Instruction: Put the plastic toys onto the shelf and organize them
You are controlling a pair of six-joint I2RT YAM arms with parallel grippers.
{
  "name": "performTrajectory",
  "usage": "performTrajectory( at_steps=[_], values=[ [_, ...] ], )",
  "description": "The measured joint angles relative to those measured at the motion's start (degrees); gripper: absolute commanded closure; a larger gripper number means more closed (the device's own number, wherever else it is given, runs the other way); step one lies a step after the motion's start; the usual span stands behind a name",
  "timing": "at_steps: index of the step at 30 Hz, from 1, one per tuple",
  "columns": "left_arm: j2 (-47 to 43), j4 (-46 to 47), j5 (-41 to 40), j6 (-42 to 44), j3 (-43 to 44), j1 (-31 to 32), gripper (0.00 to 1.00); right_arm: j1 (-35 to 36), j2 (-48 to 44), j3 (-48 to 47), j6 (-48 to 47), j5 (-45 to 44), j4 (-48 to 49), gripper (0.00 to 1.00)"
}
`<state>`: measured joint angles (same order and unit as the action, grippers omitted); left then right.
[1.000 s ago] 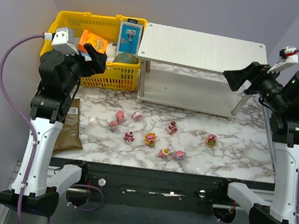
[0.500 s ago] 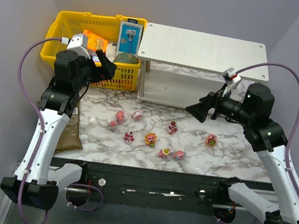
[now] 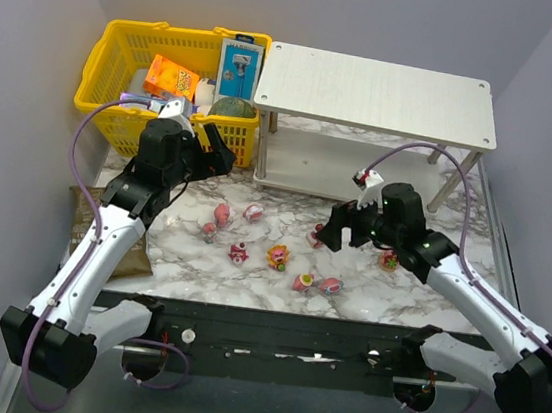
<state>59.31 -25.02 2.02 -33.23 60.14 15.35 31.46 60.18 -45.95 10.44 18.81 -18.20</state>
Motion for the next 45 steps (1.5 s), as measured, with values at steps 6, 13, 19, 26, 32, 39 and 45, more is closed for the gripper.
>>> performTrajectory(
  at_steps=[6, 13, 19, 26, 32, 39, 45],
  values=[
    [2.36, 0.48, 5.07, -1.64, 1.33, 0.52, 0.01, 2.03, 6.56, 5.16, 2.34, -6.25, 9.38, 0.0],
    [2.36, 1.92, 10.19, -6.58, -5.6, 0.57, 0.01, 4.37, 13.09, 7.89, 3.74, -12.09, 17.92, 0.0],
    [-3.98, 5.88, 14.08, -11.85, -11.47, 1.95, 0.01, 4.59, 17.29, 7.89, 3.69, -15.76, 21.9, 0.0],
    [-3.1, 10.1, 18.34, -16.24, -11.67, 2.03, 0.01, 4.59, 21.81, 7.98, 3.56, -19.28, 24.24, 0.0],
    [-1.29, 9.94, 19.28, -16.35, -11.61, 2.67, 0.01, 4.61, 25.07, 7.91, 3.5, -19.47, 25.53, 0.05],
    [-2.58, 9.97, 19.28, -16.13, -10.86, 2.78, 0.01, 5.11, 28.76, 7.17, 3.43, -19.52, 25.64, 0.16],
    [-3.56, 9.94, 19.26, -16.17, -10.86, 2.78, 0.01, 5.62, 29.68, 6.32, 3.5, -19.5, 25.57, 0.41]
  ],
)
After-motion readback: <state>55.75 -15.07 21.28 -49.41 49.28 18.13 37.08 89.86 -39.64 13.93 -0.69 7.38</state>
